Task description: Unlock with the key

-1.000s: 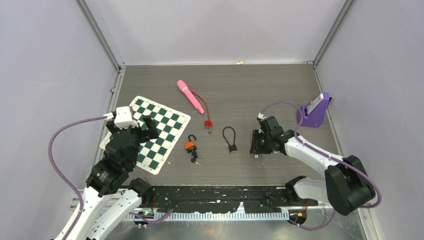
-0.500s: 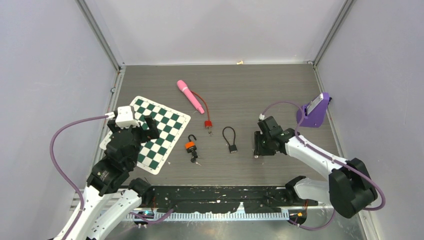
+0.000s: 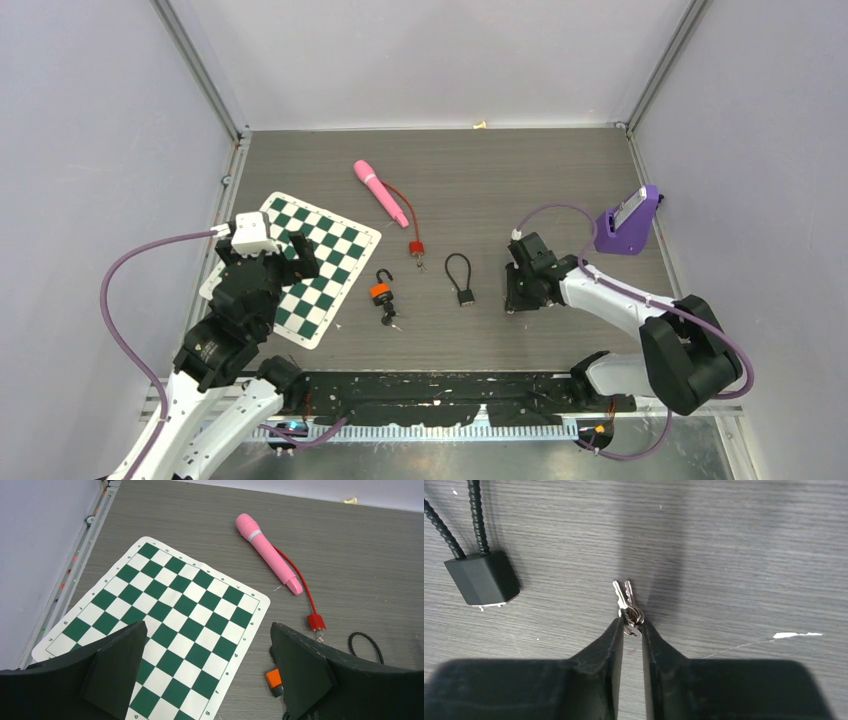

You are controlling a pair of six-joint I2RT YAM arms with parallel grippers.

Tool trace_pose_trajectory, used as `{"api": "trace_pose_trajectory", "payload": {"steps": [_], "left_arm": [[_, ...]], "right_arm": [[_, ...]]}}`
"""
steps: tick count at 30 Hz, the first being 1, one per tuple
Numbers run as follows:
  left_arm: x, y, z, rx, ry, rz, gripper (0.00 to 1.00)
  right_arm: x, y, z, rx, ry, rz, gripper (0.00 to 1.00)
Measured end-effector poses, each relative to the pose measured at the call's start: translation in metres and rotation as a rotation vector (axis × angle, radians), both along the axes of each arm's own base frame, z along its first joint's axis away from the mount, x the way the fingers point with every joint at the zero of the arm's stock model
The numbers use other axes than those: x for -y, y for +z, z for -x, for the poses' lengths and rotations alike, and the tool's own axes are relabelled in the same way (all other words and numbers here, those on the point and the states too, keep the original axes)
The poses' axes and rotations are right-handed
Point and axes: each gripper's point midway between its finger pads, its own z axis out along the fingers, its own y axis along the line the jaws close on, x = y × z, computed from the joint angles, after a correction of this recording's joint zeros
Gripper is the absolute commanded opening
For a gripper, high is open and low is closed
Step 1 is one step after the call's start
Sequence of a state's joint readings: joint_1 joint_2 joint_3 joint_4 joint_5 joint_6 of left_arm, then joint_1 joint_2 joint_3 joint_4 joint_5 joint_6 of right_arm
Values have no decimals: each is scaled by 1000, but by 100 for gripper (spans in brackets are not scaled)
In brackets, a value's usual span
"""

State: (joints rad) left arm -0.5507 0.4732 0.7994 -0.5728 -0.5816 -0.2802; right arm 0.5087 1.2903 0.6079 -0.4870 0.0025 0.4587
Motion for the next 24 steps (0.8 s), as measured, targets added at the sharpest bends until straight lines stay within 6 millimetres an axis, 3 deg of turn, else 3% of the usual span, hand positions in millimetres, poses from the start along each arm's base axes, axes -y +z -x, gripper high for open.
{"api": "trace_pose_trajectory", "payload": {"steps": [2, 4, 18, 24], "left_arm": [[0, 0, 0, 0, 0, 0, 99], [1, 0, 0, 0, -4, 1, 99], [25, -15, -7, -71, -96, 13, 99], [33, -24, -10, -111, -125, 7, 99]], "right_arm": [[-1, 0, -2, 7, 5, -3, 7], [-3, 1, -3, 14, 12, -9, 5], [-20, 35, 5, 154, 129, -9, 5], [-28, 39, 11, 184, 175, -1, 6]]}}
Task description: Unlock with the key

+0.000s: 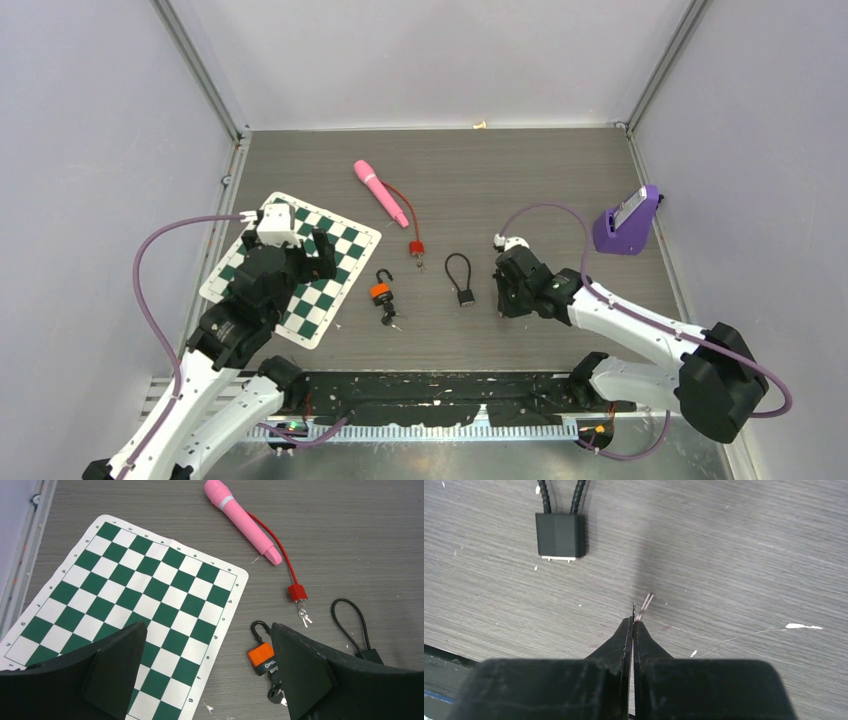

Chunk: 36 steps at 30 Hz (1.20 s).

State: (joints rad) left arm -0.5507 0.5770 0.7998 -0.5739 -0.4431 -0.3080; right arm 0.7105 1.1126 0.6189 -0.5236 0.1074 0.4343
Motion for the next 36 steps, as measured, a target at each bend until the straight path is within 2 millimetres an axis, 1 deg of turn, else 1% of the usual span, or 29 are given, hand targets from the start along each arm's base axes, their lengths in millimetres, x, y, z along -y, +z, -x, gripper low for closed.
{"api": "trace_pose_trajectory", "payload": {"steps": [3, 5, 6, 7, 8, 10, 11, 14, 18, 20, 22, 26, 28, 32, 36], "left_arm": [[1, -3, -2, -14, -3, -8, 99], [2, -4, -2, -15, -3, -9, 99], [2, -4, -2, -15, -2, -8, 99], [1, -4, -2, -14, -2, -8, 99], [2, -4, -2, -15, -3, -9, 99], [1, -4, -2, -15, -2, -9, 99], [1, -4, -2, -15, -2, -9, 99], [1, -4, -2, -15, -2, -9, 99], [1, -3, -2, -13, -1, -9, 99], [1, -3, -2, -12, -1, -8, 99], [1, -3, -2, -12, -1, -8, 99], [1, -3, -2, -12, -1, -8, 99], [1, -3, -2, -11, 0, -8, 99], [1, -3, -2, -11, 1, -9, 99], [1, -3, -1, -10, 1, -8, 99]], "right_arm": [[-6, -6, 9, -7, 26, 20, 7], [-11, -14, 19, -27, 53, 47, 14], [-13, -17, 24, -35, 65, 58, 22], [-15, -21, 29, -44, 82, 74, 26], [-19, -25, 36, -55, 108, 91, 33], [-23, -30, 47, -76, 141, 118, 40], [-24, -31, 53, -87, 162, 136, 42], [-32, -25, 58, -89, 195, 149, 47], [-38, -5, 49, -40, 164, 118, 48], [-37, 3, 44, -25, 128, 95, 47], [-33, 5, 39, -27, 80, 80, 46], [-25, 2, 33, -47, -3, 68, 46], [-24, -2, 33, -57, -23, 60, 47], [-18, -16, 36, -91, -56, 49, 50], [-17, -28, 37, -123, -75, 44, 51]]}}
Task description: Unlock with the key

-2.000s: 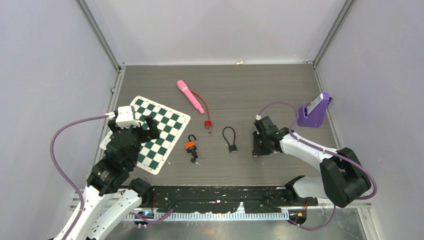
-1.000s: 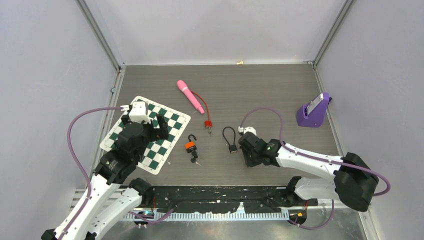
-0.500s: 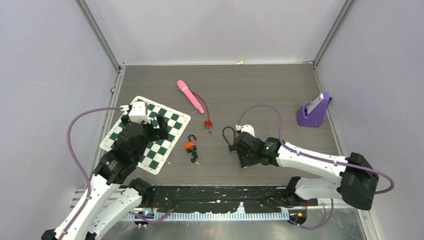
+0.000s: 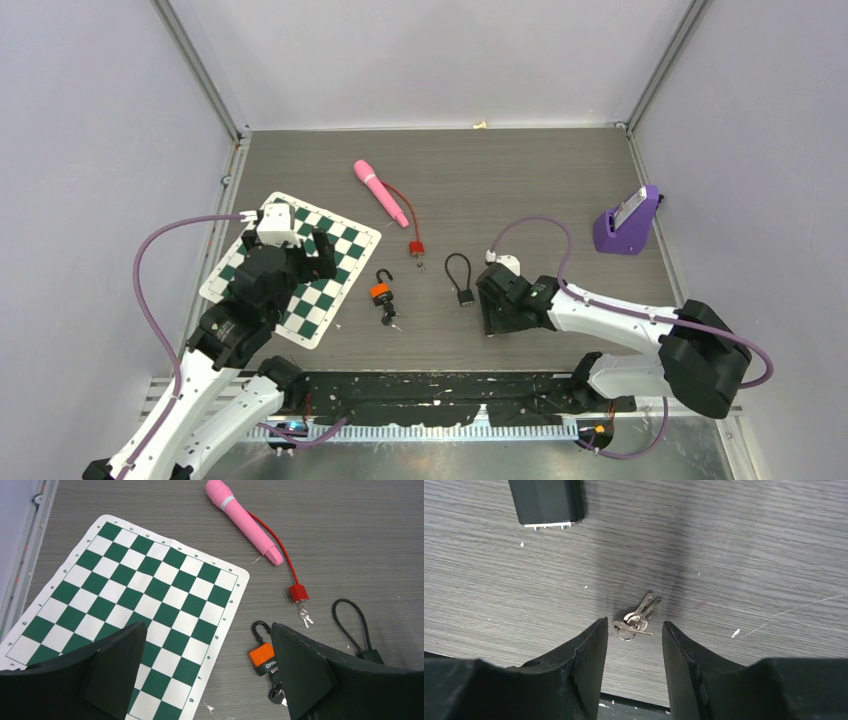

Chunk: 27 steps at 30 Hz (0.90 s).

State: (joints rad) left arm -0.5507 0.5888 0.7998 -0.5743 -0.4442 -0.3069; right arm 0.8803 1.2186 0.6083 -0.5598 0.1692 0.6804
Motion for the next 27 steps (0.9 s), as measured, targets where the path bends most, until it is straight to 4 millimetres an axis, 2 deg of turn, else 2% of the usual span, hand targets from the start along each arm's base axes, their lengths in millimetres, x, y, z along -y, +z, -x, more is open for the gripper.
{"api": "trace_pose_trajectory", "payload": {"steps": [3, 6, 8, 11, 15, 20, 27], "left_arm": [[0, 0, 0, 2, 0, 1, 99], [0, 0, 0, 2, 0, 1, 99], [0, 0, 0, 2, 0, 1, 99], [0, 0, 0, 2, 0, 1, 99], [0, 0, 0, 1, 0, 0, 99], [0, 0, 0, 1, 0, 0, 99], [1, -3, -2, -12, -2, -7, 99]], "right_arm": [[-2, -7, 1, -20, -1, 2, 50], [-5, -10, 0, -20, 0, -10, 43], [-7, -10, -1, -17, 0, -18, 35], [-8, -11, -2, -16, -1, -22, 17], [-10, -11, -2, -18, 6, -28, 6], [-10, -8, -3, -3, 23, -32, 5], [-15, 15, -11, 88, 70, -88, 5]]}}
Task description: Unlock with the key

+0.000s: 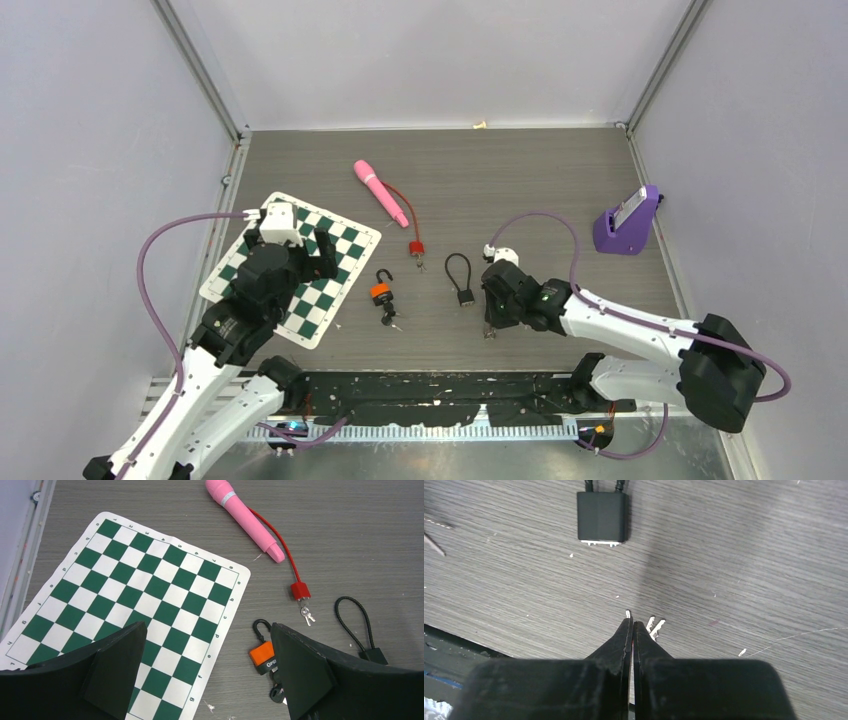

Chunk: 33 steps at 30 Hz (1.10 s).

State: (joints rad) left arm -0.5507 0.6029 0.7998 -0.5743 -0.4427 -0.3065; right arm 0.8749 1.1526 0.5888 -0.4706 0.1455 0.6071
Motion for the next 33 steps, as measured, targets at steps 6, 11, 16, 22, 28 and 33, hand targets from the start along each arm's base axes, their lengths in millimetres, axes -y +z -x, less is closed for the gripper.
{"api": "trace_pose_trajectory", "payload": {"steps": [6, 11, 16, 22, 28, 33], "left_arm": [[1, -1, 0, -4, -2, -2, 99], [1, -1, -1, -5, -2, -2, 99], [1, -2, -1, -9, -3, -4, 99], [1, -2, -1, -8, -3, -4, 99], [1, -2, -1, -8, -2, -4, 99], [1, -1, -1, -6, -2, -3, 99]], "right_arm": [[-2, 10, -3, 40, 21, -24, 15], [-1, 8, -1, 29, 28, -15, 28], [-2, -3, 9, -27, 71, 27, 34], [-6, -14, 15, -90, 152, 99, 35], [-10, -12, 11, -115, 214, 158, 35], [-11, -15, 13, -148, 263, 196, 35]]}}
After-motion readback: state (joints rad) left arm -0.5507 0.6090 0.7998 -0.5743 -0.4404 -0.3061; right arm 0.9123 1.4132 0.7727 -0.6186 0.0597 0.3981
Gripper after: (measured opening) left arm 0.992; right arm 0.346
